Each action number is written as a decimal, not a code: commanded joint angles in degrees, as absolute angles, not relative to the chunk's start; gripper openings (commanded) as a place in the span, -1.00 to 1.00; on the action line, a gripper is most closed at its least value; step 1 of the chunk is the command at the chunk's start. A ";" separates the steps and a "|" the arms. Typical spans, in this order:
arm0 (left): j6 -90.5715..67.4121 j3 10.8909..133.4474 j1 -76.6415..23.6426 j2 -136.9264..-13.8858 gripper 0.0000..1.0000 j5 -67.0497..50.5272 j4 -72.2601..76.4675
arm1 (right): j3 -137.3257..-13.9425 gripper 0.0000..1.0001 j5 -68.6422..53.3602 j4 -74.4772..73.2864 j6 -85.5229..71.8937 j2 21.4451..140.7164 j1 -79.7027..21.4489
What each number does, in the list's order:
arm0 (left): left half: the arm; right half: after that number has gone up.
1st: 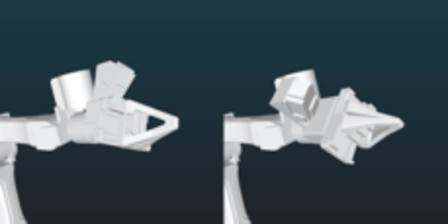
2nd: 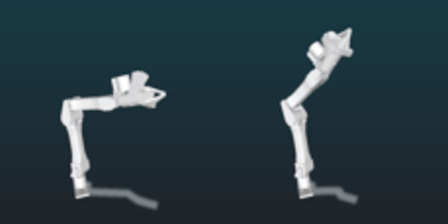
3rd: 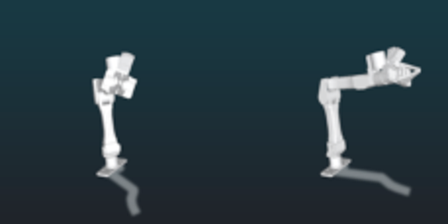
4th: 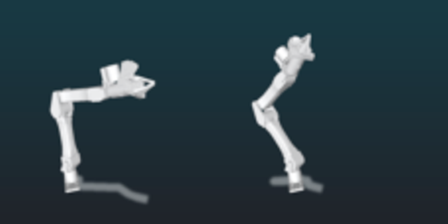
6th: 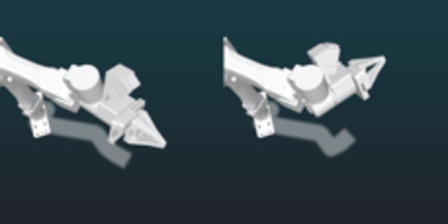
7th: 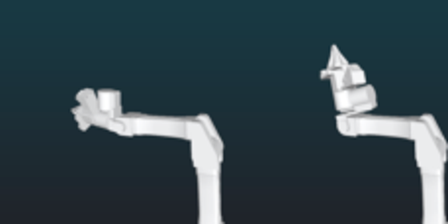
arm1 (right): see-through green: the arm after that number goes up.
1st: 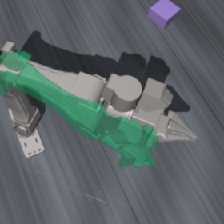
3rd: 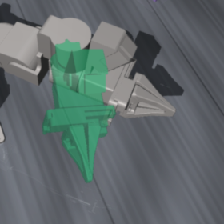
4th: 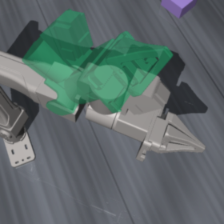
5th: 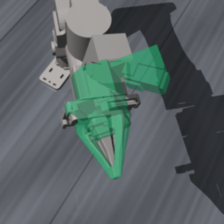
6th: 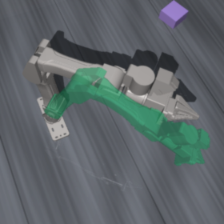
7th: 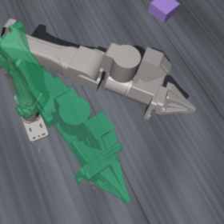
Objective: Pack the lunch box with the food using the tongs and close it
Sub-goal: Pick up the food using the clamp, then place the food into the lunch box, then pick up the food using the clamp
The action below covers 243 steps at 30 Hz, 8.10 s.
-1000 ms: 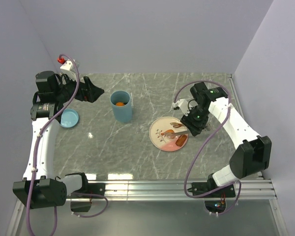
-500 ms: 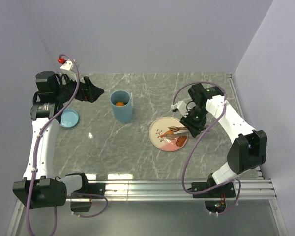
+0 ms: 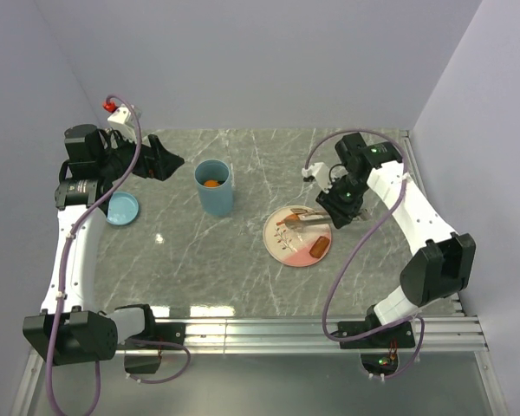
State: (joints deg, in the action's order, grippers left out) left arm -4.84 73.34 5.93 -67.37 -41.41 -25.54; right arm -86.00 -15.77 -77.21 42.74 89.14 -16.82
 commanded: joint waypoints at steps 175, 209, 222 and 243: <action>-6.06 70.05 6.33 -63.37 0.99 -43.86 -23.03 | -70.49 0.01 -30.67 -82.36 30.67 83.58 3.25; -4.75 70.22 6.42 -64.16 0.99 -43.42 -23.91 | -72.07 0.02 -16.00 -76.20 33.22 81.74 -15.47; -5.80 70.05 6.33 -63.99 0.99 -43.59 -23.29 | -68.82 0.01 -10.82 -71.90 30.32 77.87 -22.93; -6.06 70.40 6.42 -63.90 0.99 -43.33 -23.21 | -83.21 -0.56 -19.50 -75.59 29.88 78.31 -23.47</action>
State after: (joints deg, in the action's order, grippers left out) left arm -5.65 69.04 6.20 -64.45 -43.29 -24.69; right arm -76.75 -14.52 -75.09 29.69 80.18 -23.73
